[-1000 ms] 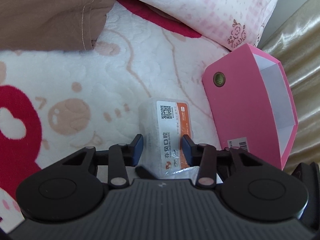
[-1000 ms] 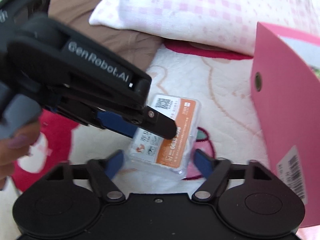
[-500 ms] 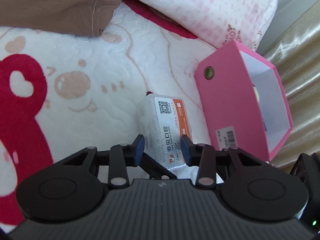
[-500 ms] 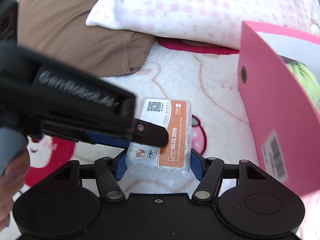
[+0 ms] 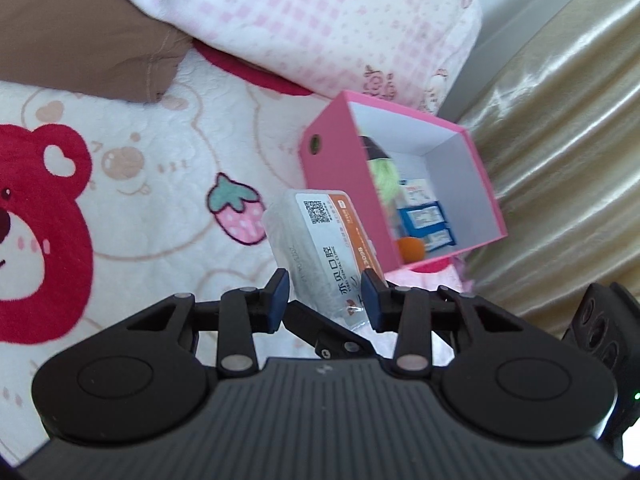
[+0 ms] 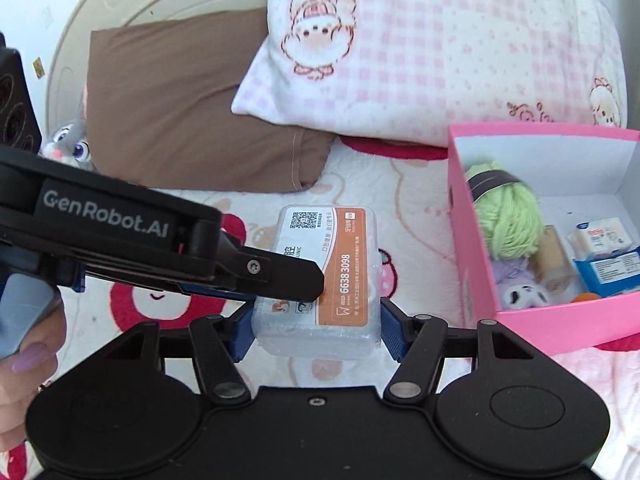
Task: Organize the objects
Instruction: 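Carry the floss box with the left gripper into the pink box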
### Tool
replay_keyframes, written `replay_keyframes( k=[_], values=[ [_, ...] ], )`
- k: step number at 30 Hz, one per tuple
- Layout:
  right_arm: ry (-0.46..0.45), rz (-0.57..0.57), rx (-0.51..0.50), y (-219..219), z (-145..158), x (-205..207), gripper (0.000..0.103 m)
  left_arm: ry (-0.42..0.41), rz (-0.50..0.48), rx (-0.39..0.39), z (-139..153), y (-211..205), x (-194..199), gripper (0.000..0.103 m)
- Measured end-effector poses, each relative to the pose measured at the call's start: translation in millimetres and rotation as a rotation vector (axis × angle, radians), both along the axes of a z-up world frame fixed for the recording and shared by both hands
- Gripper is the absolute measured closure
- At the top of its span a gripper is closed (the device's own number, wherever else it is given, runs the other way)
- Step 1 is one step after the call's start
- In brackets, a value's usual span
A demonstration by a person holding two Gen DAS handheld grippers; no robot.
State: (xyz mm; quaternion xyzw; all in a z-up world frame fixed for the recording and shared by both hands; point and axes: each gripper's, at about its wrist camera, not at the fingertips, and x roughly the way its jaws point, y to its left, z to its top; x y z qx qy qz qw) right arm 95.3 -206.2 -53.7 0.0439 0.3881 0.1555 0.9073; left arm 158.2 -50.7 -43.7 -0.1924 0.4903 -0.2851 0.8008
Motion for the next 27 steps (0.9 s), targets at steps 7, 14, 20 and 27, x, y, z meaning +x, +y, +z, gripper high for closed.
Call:
replay_keyframes(
  k=[7,14,20,27],
  values=[
    [-0.042,-0.002,-0.037,-39.5,45.5,-20.7,0.036,-0.059,-0.056,-0.042,41.0,-40.0,-20.4,0.065],
    [-0.069,-0.054,-0.087,-92.6,84.0,-23.1,0.036,-0.066,-0.143,-0.075,79.8,-104.3,-8.7,0.063],
    [-0.09,-0.105,-0.14,-134.2,99.8,0.7,0.037,-0.086,-0.175,-0.042,103.1,-168.3,17.5,0.06],
    [-0.053,-0.121,-0.185,-167.0,82.1,51.6,0.037,-0.002,-0.124,-0.036,82.4,-214.0,71.8,0.059]
  ],
)
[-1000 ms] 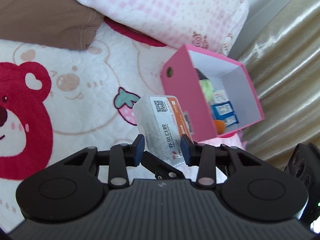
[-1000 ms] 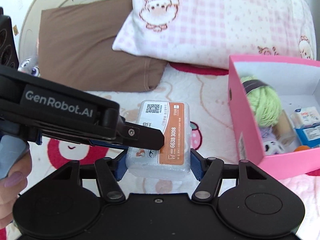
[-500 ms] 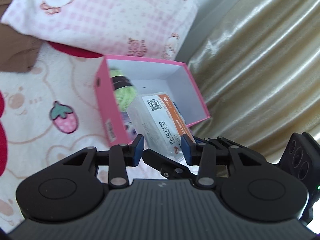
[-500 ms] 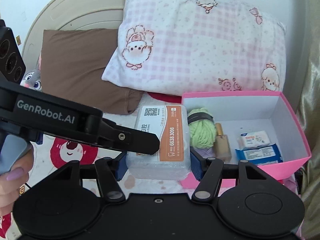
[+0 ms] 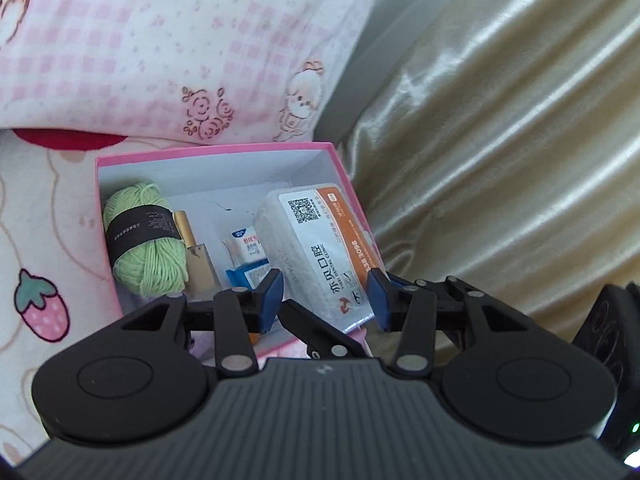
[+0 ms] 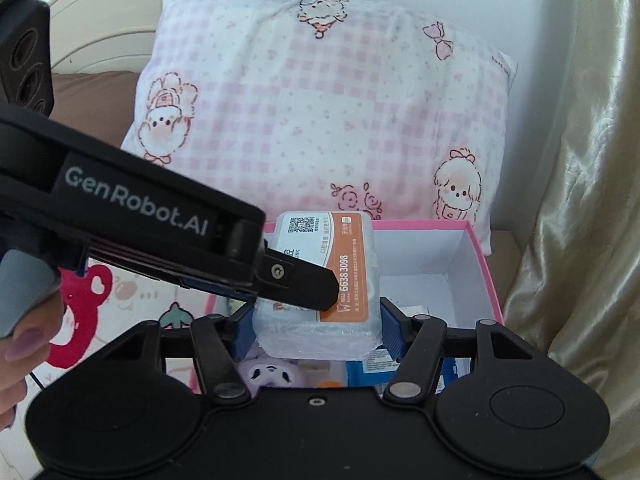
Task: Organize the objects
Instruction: 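Carry the floss box with the left gripper into the pink box, then open the left gripper to release the floss box in the box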
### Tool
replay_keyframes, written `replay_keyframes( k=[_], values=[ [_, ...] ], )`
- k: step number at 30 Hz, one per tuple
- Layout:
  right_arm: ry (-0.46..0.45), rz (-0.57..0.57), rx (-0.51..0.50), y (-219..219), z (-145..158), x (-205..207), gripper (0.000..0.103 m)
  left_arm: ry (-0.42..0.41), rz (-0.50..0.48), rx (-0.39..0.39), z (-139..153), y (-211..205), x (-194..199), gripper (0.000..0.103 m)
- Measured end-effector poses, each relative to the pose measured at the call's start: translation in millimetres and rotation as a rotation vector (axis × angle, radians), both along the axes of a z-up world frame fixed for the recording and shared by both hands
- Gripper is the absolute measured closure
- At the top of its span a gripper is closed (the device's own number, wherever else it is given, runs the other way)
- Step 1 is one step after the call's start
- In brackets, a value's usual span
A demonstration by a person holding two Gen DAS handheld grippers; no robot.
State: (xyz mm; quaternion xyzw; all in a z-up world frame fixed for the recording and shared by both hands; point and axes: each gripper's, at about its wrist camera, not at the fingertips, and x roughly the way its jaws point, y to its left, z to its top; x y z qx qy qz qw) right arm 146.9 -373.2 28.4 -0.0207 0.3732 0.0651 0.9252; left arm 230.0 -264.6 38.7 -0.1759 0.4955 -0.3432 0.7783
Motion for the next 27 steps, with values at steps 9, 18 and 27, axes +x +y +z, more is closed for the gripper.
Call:
replay_keyframes(
  k=[9,18,27],
  values=[
    [0.104,0.018,-0.005,-21.3,-67.8,62.9,0.037,0.108,0.032,0.044,-80.8,-26.9,62.0,0.058],
    [0.203,0.009,-0.019,-22.0,-116.7,96.8,0.037,0.166,0.06,0.064,-133.6,-36.1,87.5,0.06],
    [0.223,0.002,0.059,-34.1,-104.3,85.1,0.033,0.014,0.078,0.189,-98.5,-20.5,63.8,0.069]
  ],
)
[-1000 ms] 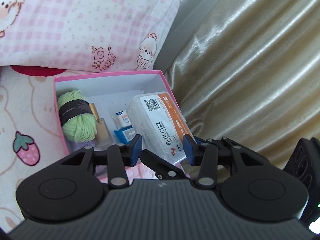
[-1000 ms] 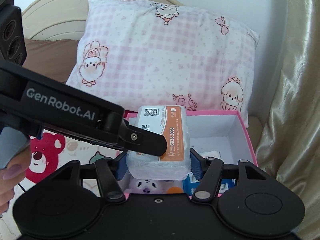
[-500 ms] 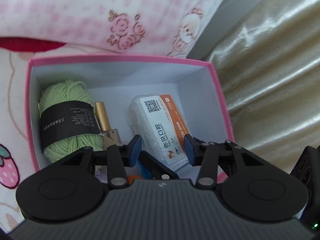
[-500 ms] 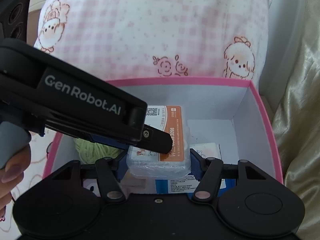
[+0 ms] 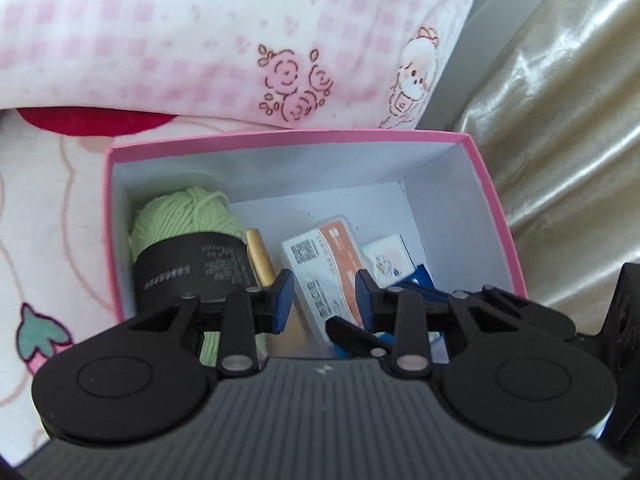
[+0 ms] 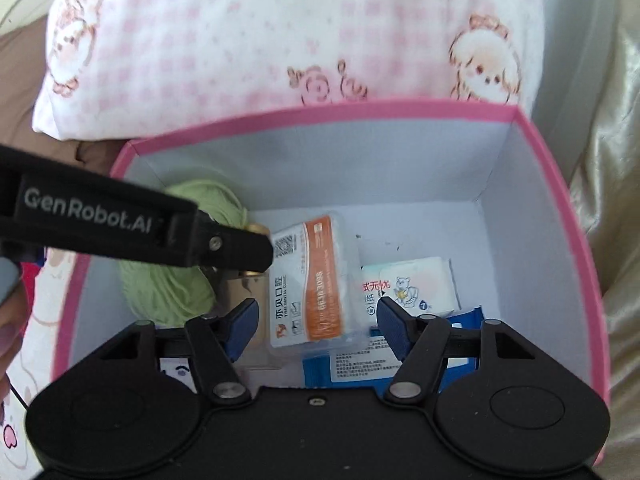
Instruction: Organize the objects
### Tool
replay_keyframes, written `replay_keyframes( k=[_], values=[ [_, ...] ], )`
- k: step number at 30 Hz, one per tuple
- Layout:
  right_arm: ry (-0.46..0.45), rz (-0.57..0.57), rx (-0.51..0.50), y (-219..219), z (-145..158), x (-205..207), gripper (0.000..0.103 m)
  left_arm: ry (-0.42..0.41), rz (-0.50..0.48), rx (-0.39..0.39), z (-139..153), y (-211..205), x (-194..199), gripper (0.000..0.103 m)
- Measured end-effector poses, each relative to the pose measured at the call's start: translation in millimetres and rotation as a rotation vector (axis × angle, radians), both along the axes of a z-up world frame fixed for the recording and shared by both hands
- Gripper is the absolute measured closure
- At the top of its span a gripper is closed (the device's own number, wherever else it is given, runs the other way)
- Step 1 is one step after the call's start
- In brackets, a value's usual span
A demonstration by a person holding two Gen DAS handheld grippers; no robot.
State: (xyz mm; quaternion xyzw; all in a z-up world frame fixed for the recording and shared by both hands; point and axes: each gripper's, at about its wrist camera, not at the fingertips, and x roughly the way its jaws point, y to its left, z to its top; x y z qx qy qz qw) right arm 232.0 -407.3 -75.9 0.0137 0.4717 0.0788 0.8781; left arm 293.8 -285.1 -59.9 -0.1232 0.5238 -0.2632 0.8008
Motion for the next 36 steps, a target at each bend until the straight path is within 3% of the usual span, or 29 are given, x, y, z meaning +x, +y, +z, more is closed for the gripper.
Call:
replay_keyframes(
  k=[6,11,14,21,25,36],
  values=[
    [-0.057,0.022,-0.052,20.0,38.7,-49.5,0.033,-0.058,-0.003,0.048,43.5,30.3,-40.8,0.06],
    [-0.084,0.018,-0.032,34.7,71.5,-84.9,0.033,-0.085,-0.006,0.076,74.3,63.9,-83.2,0.054],
    [-0.107,0.022,-0.036,46.8,91.0,-105.5,0.033,-0.054,-0.001,0.152,86.5,81.3,-106.3,0.051],
    [-0.148,0.03,-0.004,74.5,134.3,-147.3,0.031,-0.11,0.011,0.191,116.8,125.1,-154.4,0.045],
    [-0.171,0.034,-0.012,88.8,143.6,-165.6,0.029,-0.138,0.044,0.218,119.5,149.6,-175.7,0.042],
    [-0.151,0.063,-0.043,118.3,143.1,-193.3,0.025,-0.116,0.107,0.288,94.5,205.9,-210.3,0.041]
  ],
)
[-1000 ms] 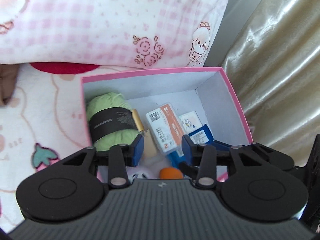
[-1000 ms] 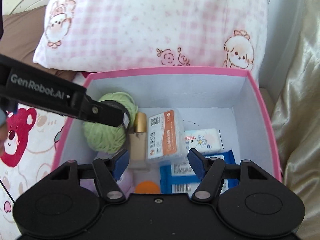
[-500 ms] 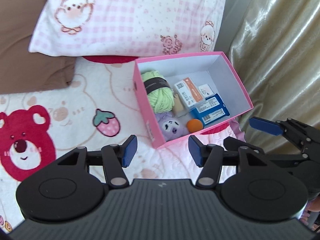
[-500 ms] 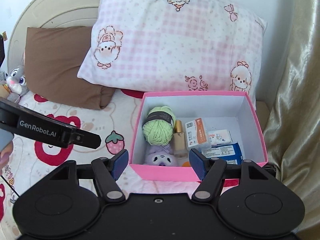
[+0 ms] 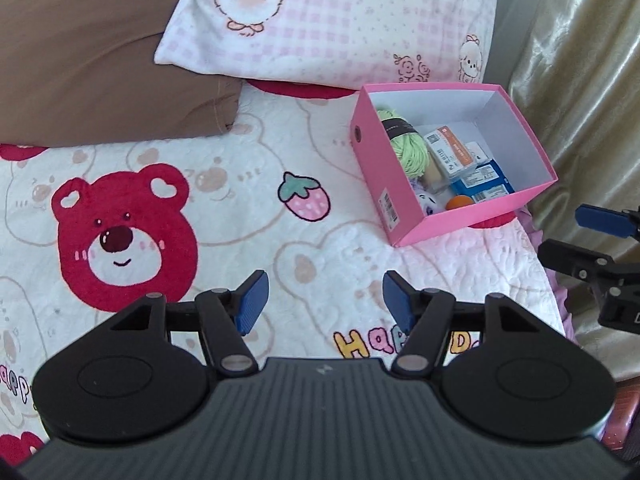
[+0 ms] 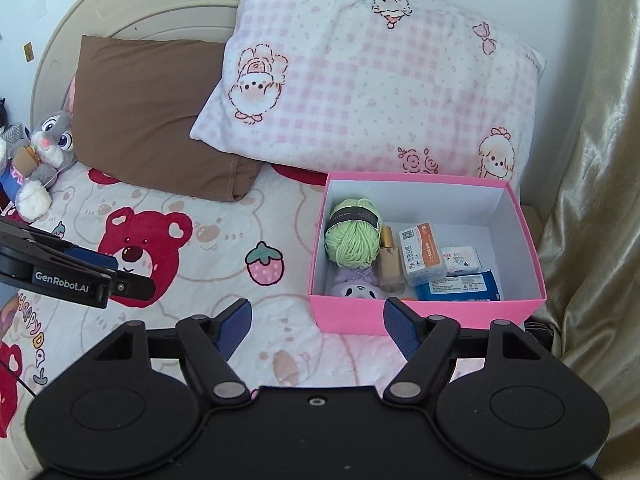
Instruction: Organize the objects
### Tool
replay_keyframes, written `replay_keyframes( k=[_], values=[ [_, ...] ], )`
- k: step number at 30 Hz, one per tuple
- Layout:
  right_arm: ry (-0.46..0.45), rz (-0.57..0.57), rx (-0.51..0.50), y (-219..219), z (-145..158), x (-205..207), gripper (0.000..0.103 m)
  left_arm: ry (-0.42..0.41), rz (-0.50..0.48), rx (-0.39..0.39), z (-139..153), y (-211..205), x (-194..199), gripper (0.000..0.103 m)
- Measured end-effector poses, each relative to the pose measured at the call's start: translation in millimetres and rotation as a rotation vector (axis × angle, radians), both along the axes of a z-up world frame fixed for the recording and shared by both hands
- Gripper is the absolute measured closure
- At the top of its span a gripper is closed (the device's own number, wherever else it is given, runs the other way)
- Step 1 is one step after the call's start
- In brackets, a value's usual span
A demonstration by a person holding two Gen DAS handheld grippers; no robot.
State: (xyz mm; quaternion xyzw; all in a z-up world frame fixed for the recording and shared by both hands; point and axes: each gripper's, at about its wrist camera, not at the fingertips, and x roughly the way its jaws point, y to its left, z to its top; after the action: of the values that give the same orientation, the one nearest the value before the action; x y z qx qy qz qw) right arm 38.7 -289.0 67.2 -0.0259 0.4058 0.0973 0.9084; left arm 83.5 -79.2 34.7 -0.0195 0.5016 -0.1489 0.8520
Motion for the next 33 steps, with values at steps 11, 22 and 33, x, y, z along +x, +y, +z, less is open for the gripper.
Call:
replay_keyframes(
  k=[11,22,33],
  values=[
    [0.034,-0.095,-0.045,8.8,-20.1,2.3,0.01,0.016,0.014,0.001,-23.9,10.9,-7.6,0.032],
    [0.043,-0.096,-0.058,10.8,-26.2,1.3,0.01,0.027,0.042,-0.027,-34.4,24.4,-11.4,0.008],
    [0.045,-0.095,-0.082,16.3,-25.1,-3.3,0.01,0.04,0.074,0.02,-31.6,31.1,-20.3,0.003]
  ],
)
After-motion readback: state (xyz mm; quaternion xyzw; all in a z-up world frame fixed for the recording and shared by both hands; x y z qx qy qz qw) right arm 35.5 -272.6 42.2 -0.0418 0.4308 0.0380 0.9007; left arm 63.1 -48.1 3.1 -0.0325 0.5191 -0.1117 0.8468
